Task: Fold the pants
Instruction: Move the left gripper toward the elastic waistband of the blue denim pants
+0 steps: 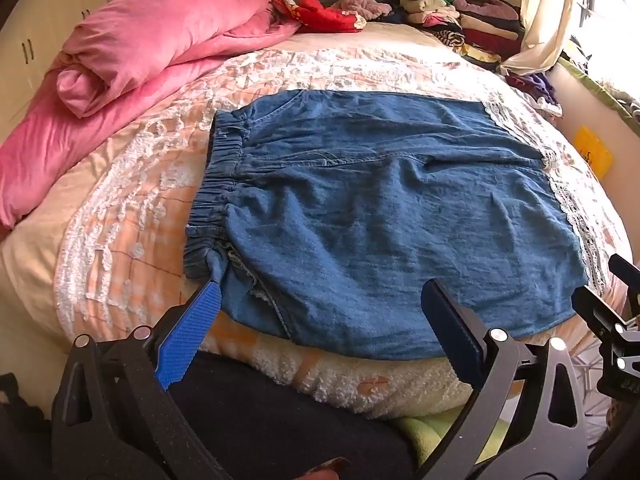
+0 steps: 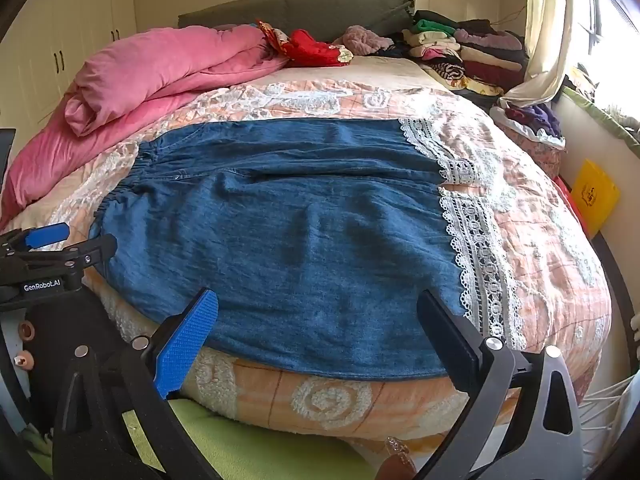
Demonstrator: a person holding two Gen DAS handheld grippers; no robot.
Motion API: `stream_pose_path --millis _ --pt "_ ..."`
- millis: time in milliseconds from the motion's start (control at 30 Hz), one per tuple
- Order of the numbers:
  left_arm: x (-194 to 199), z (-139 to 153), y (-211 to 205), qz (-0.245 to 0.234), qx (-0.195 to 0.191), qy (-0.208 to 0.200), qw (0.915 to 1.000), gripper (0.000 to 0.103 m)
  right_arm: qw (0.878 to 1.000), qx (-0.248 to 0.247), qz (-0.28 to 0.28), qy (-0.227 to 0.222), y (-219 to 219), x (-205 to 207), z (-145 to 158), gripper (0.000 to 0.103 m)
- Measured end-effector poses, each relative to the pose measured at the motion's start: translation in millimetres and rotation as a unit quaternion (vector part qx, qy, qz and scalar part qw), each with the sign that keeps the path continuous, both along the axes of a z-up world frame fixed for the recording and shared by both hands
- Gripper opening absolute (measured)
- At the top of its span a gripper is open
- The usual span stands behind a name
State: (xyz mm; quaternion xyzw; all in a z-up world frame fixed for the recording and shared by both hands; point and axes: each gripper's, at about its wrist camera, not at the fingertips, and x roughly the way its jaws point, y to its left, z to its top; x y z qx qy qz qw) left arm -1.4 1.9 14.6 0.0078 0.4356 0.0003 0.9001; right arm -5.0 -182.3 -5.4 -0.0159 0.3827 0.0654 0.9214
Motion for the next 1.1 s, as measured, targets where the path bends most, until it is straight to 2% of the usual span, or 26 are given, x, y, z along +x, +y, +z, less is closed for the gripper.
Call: stream_pose_path --millis 400,533,767,900,1100 --pt "12.8 1.3 10.0 0.008 -0.002 -0.008 0.9999 0.094 1.0 0.004 0.02 -0.007 1.8 6.6 2.3 0.099" --pt "25.3 6.8 22.6 0.019 -0.01 -0.018 0.9996 0.094 0.999 -0.004 0.041 -0.009 14.2 27.3 7.6 0.099" --pt "58.5 7.9 47.0 0.038 -0.013 -0.011 0.9991 0.094 0.996 -0.008 0.081 -0.023 29.7 70.9 25.5 0.099" --pt "79.8 7.6 63.3 0.052 -0.021 -0.006 0.9984 0.094 0.994 -0.034 0.103 -0.032 44.4 103.7 31.8 0.099" --pt "113.4 5.5 85.6 0.073 -0.014 0.001 0.9972 0.094 0.992 -0.017 0.123 -0.022 55.9 152.4 30.5 0.099"
